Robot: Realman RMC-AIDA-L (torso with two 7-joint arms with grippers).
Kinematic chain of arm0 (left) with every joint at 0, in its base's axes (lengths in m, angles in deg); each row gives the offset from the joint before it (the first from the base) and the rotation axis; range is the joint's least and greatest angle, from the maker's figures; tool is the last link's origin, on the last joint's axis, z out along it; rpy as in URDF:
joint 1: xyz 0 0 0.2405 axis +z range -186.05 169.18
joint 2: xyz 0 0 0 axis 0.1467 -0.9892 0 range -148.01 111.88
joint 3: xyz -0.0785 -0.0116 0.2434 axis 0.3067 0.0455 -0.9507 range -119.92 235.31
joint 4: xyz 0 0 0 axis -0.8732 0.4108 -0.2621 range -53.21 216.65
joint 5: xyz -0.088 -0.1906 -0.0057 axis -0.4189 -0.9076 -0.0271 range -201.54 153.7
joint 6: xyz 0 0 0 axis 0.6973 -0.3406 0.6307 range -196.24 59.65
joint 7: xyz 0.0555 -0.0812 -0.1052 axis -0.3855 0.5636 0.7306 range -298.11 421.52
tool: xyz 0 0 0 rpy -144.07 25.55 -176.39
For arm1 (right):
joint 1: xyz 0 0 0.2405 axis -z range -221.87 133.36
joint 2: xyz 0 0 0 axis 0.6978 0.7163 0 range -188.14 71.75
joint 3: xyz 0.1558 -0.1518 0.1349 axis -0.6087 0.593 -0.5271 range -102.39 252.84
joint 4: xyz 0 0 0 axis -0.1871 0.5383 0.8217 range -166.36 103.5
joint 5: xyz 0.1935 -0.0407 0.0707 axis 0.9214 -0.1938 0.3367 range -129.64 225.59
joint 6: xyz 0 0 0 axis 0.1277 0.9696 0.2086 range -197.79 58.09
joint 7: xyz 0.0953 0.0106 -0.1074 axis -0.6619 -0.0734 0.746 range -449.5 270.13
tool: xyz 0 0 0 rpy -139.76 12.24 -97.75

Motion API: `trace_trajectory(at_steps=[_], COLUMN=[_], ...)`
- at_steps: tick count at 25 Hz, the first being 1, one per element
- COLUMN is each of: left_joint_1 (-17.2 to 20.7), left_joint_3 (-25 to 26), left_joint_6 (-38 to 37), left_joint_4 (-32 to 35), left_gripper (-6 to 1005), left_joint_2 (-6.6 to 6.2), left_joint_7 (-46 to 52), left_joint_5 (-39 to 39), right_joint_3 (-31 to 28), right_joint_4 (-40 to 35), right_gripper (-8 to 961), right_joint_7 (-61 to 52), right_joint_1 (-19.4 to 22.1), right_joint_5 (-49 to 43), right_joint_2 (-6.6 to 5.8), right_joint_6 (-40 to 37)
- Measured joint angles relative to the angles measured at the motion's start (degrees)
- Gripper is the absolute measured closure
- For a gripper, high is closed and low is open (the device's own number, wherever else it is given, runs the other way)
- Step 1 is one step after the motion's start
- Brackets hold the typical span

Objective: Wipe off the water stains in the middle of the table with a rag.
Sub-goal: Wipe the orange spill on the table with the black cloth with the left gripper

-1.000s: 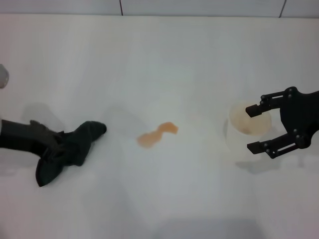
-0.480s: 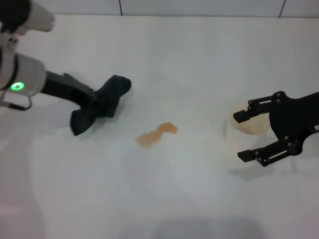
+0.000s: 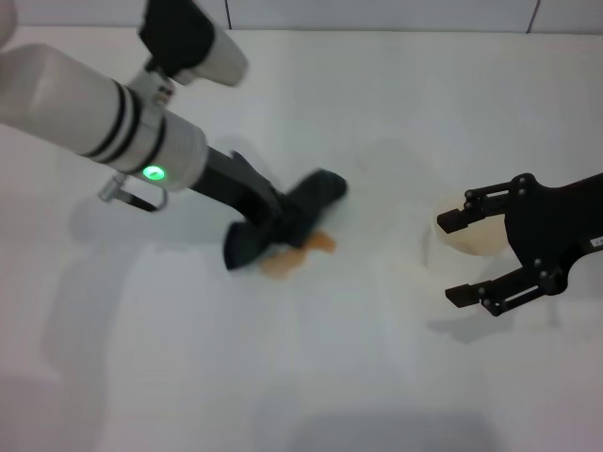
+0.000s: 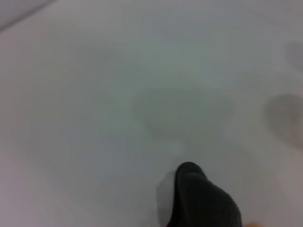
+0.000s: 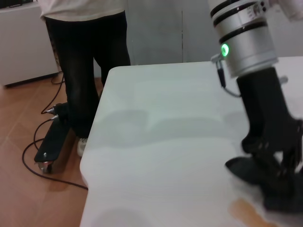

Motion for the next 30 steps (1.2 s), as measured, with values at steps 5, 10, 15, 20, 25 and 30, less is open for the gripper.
trace_trajectory(at_steps=[5,10,15,20,25,30], left_joint_1=[1.89,5.55,9.23,10.17,10.66,9.67], left_joint_3=[-9.39,-14.06,-9.52,-4.97,-5.35,-12.97], left_joint_6=[-0.86,-0.82,-0.86,-0.83,-1.11,-0.89], left_joint_4=[1.14,5.15,10.27,10.83,11.41,11.75], left_gripper=[898,897,896,895,895,894], left_joint_2=[0.12,0.14,-0.29,-0.17,-0.05,0.05], left_joint_7=[1.57,3.99,5.19,5.77,5.45,5.54], left_joint_5=[-5.60,-6.13,-2.62,2.26,1.52,-5.08], right_joint_3=[0.18,0.76,0.80,1.59,1.66,2.53], right_joint_4=[0.63,0.66,0.66,0.82,2.11,2.22], right_gripper=[123,123,123,123,124,124], right_joint_7=[0.44,0.35,0.21,0.18,0.30,0.41], right_joint_1=[0.00,-0.08,0.19,0.24,0.06,-0.17], right_joint_5=[0.84,1.70,2.07,2.18,2.21,2.59], right_joint_2=[0.00,0.00,0.00,0.05,0.08,0.09], right_joint_6=[0.16,0.24,0.25,0.69,0.98,1.98])
